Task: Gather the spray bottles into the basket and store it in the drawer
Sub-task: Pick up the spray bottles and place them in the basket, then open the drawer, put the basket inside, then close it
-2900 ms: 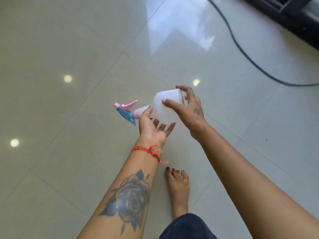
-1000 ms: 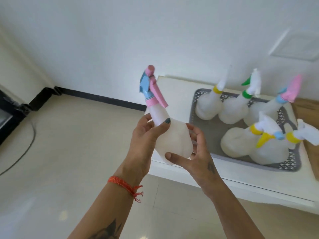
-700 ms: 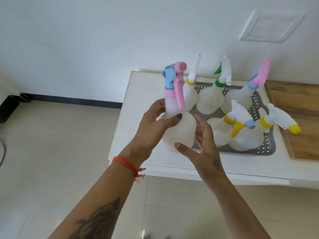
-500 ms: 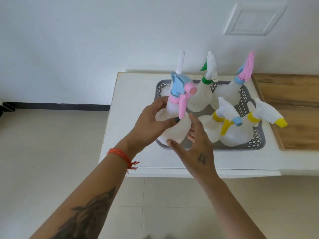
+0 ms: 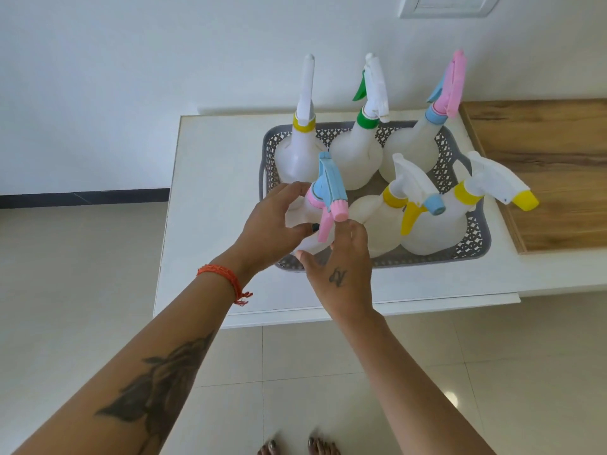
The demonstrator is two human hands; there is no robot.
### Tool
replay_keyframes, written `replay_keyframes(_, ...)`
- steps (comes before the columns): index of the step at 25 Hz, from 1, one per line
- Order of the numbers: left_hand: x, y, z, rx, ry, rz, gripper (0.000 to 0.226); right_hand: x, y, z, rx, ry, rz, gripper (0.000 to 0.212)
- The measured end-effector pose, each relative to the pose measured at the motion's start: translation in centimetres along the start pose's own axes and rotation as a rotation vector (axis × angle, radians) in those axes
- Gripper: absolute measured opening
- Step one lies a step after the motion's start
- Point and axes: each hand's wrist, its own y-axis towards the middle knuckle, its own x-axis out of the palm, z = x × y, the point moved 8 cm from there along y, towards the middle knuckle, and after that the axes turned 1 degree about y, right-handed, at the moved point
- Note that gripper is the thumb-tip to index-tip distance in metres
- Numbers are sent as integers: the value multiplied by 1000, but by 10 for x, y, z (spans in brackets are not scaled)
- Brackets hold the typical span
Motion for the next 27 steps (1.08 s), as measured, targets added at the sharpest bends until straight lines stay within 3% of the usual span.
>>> replay_keyframes(18,5,-2,-21,-73,-172,57,54,5,2,-1,-21,-16,-19,69)
replay_keyframes(20,-2,-13,-17,-64,-215,137,58,-8,-6,-1,-49,27,55,60)
replay_keyframes(25,-2,-89,-14,-61,-221,613,47,-48,-44,28,-82,69,247,44)
replay_keyframes(27,26,-120,-13,-91,-166,658,48,-59,-62,51,-65,23,300,43)
